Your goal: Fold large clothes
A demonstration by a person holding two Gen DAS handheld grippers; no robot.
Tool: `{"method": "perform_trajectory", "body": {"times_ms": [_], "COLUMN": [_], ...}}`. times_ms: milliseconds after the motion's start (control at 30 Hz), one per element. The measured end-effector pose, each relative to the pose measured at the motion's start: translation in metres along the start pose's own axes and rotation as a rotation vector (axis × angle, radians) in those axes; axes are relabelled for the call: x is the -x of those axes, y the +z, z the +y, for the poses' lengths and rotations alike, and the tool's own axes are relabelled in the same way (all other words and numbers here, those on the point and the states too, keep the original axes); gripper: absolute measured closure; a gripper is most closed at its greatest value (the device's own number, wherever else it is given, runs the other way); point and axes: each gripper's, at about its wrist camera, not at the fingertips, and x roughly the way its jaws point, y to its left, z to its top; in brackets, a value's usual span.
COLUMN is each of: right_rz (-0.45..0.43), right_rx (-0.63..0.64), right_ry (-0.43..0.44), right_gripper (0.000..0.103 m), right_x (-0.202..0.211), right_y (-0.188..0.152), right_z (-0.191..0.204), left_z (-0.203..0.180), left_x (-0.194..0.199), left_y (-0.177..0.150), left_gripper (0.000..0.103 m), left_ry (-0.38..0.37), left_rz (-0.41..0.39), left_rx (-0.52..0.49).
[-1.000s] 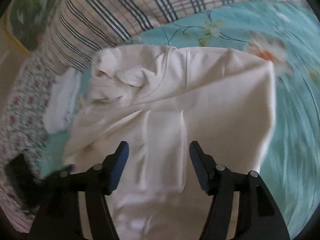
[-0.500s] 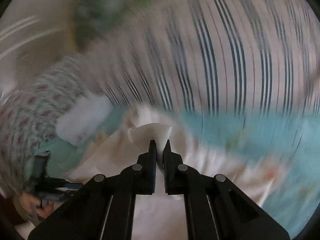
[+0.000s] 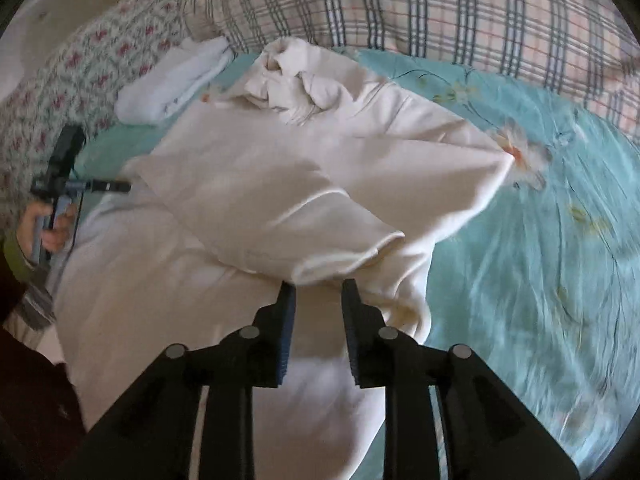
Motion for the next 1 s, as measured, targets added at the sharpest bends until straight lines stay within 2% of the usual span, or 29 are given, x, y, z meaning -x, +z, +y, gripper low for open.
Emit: {"method": "perform_trajectory", "body": {"times_ms": [33,100,167,233,400,467,500,533,600,667,733,800,833,933,1000], "right_rz": [-0.017,-0.059,-0.092,-0.083,0.079,0.098,0.098,0.093,0.041,-0.023,-0.101,-0.135,-0.11,0.047,0.044], "right_rx": [-0.025,-0.104,-0.197,-0.277,-0.413,-0.387,-0.367,-0.366,-0.357,-0.319,-0.311,-0.331,-0.354,-0.441,-0.472], "right_ry": [0.018,0.051,0.072,0.058,-0.061,-0.081,-0.093,-0.088,-0.083,-0.101,-0.093,-0.132,-0.169,-0.186,-0.203], "right_gripper": [0.058,0.043,0.042,0.042,0.042,0.05,0.076,0.097,0.097,0.097,0.097,0.097,0.096,0.093,0.088], "right_x": [0.006,0.012,0.009,-0.002,-0.053,-0.061,-0.062,-0.063,-0.057,-0.05,-0.039,-0.037,-0.044,-0.074,-0.071], "right_y": [0.001,0.006,0.017,0.028,0.043,0.044,0.046,0.047,0.055,0.064,0.072,0.076,0.074,0.06,0.049], "right_z": [0.001,-0.002,-0.009,-0.018,-0.034,-0.026,-0.021,-0.02,-0.014,-0.006,0.0,-0.002,-0.008,-0.031,-0.034], "left_z": [-0.001,-0.003,-0.001,0.002,0.015,0.022,0.025,0.025,0.023,0.022,0.023,0.025,0.025,0.028,0.033], "left_x": [0.006,0.012,0.01,-0.004,-0.047,-0.055,-0.058,-0.061,-0.063,-0.065,-0.069,-0.07,-0.07,-0.068,-0.059], "left_y": [0.003,0.015,0.026,0.041,0.071,0.074,0.075,0.076,0.078,0.077,0.078,0.078,0.078,0.078,0.078], "left_gripper": [0.05,0.047,0.043,0.043,0.043,0.043,0.043,0.043,0.043,0.049,0.05,0.05,0.05,0.05,0.051], "left_ry": [-0.016,-0.022,0.012,0.062,0.196,0.197,0.198,0.199,0.233,0.302,0.382,0.401,0.415,0.429,0.404], "left_rz": [-0.014,-0.058,-0.088,-0.101,-0.065,-0.056,-0.053,-0.057,-0.082,-0.111,-0.136,-0.149,-0.156,-0.165,-0.164], "left_rx": [0.005,0.028,0.044,0.062,0.097,0.113,0.121,0.123,0.105,0.086,0.068,0.062,0.05,0.032,0.055]}}
